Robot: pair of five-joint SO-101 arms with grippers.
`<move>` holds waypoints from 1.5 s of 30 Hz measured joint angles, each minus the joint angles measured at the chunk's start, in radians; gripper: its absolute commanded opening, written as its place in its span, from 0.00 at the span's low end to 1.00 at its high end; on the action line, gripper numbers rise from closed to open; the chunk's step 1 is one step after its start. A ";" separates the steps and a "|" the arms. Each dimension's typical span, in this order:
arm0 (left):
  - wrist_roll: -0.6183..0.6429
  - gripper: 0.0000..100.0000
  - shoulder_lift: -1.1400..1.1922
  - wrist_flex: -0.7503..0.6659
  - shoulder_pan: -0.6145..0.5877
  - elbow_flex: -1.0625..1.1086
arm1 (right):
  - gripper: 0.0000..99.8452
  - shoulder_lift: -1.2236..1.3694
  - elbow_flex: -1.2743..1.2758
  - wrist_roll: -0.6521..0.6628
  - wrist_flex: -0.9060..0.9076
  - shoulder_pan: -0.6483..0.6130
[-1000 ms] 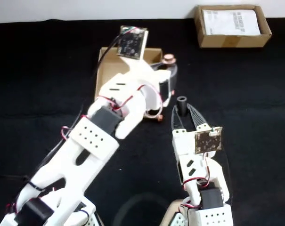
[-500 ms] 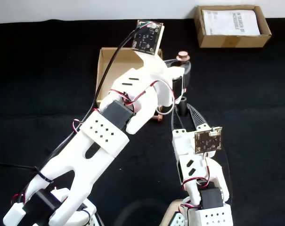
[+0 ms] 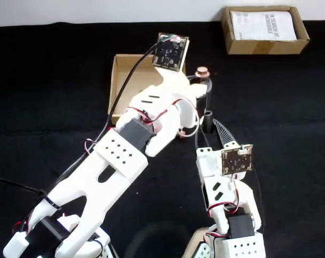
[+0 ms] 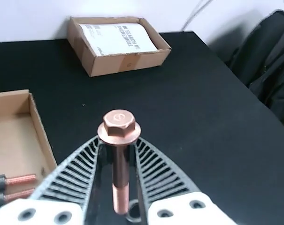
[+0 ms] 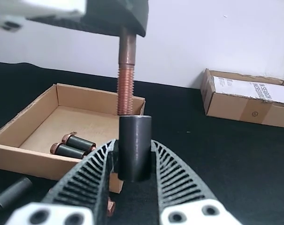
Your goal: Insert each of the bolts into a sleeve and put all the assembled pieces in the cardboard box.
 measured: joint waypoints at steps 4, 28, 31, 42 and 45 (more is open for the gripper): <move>0.048 0.01 0.000 0.000 0.006 0.008 | 0.01 0.000 0.000 0.000 0.000 0.002; 0.055 0.01 0.000 0.109 0.014 -0.021 | 0.01 -0.002 0.000 0.000 -0.002 -0.002; 0.057 0.01 0.000 0.109 0.046 0.041 | 0.01 -0.002 0.000 0.000 -0.002 -0.002; -0.052 0.24 -0.006 0.210 0.063 0.080 | 0.01 0.000 0.000 0.000 0.002 -0.002; -0.057 0.24 -0.025 0.368 0.060 0.035 | 0.01 0.000 0.000 0.000 0.000 -0.002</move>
